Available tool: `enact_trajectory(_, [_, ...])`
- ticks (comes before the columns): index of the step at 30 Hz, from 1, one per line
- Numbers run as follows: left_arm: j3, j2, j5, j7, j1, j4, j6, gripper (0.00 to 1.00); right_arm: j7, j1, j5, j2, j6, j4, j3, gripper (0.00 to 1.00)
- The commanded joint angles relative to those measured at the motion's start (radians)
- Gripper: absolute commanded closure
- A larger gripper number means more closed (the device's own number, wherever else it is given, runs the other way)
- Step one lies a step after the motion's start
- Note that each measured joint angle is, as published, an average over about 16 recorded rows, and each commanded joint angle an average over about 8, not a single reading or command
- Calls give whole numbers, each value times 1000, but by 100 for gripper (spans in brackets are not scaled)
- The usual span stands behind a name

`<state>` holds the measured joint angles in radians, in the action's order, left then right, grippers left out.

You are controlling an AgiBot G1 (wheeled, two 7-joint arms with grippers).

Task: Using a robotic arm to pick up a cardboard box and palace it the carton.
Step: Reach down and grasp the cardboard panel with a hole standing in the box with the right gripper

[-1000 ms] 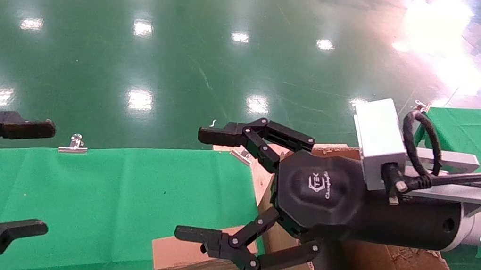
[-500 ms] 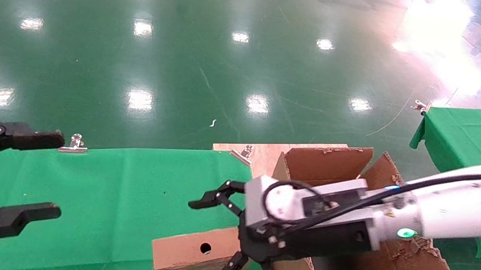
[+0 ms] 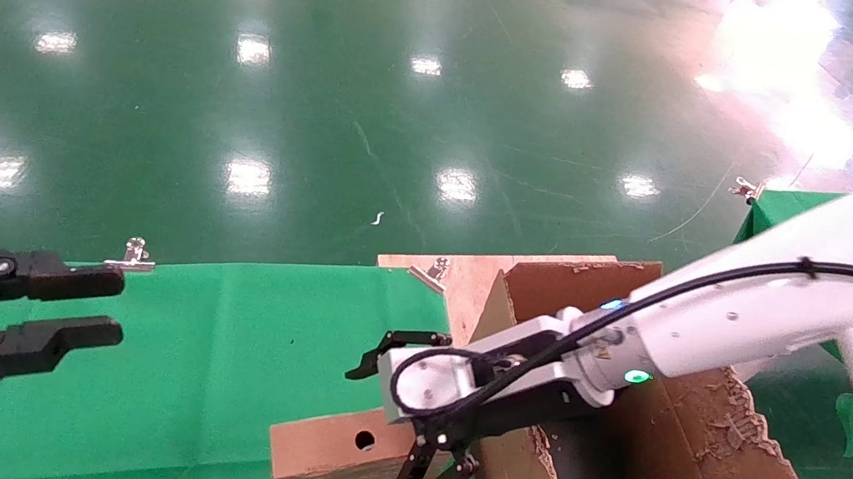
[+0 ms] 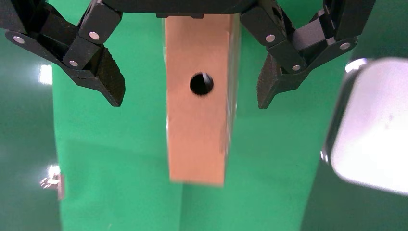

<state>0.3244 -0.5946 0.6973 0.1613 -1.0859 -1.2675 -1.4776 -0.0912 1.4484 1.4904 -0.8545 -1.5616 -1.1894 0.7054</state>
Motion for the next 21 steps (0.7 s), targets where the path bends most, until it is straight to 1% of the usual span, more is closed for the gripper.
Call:
enact_trajectory(1, [0,0,0,0,0,0,0,100,9,20,35,-21,1,10,22,0])
enact_trajectory(9, [0,0,0,0,0,0,0,100,29,71,125,-67,-1,-1,101,0])
enact_trajectory(10, [0,0,0,0,0,0,0,96,31,75,130,-71,-1,-2,108,0])
enact_trajectory(11, [0,0,0,0,0,0,0,83,33,78,132,-73,0,-2,114,3])
enact_trajectory(12, [0,0,0,0,0,0,0,71,35,80,134,-75,1,-2,119,10])
enact_trajectory(13, [0,0,0,0,0,0,0,58,37,82,135,-77,1,-1,123,20])
enact_trajectory(17, [0,0,0,0,0,0,0,8,43,87,139,-83,4,1,135,70])
enact_trajectory(18, [0,0,0,0,0,0,0,0,44,88,139,-83,5,2,137,82])
enact_trajectory(19, [0,0,0,0,0,0,0,0,44,89,140,-84,5,2,138,92])
enact_trajectory(20, [0,0,0,0,0,0,0,0,44,90,140,-85,5,2,140,97])
enact_trajectory(21, [0,0,0,0,0,0,0,0,45,91,141,-85,6,3,141,100])
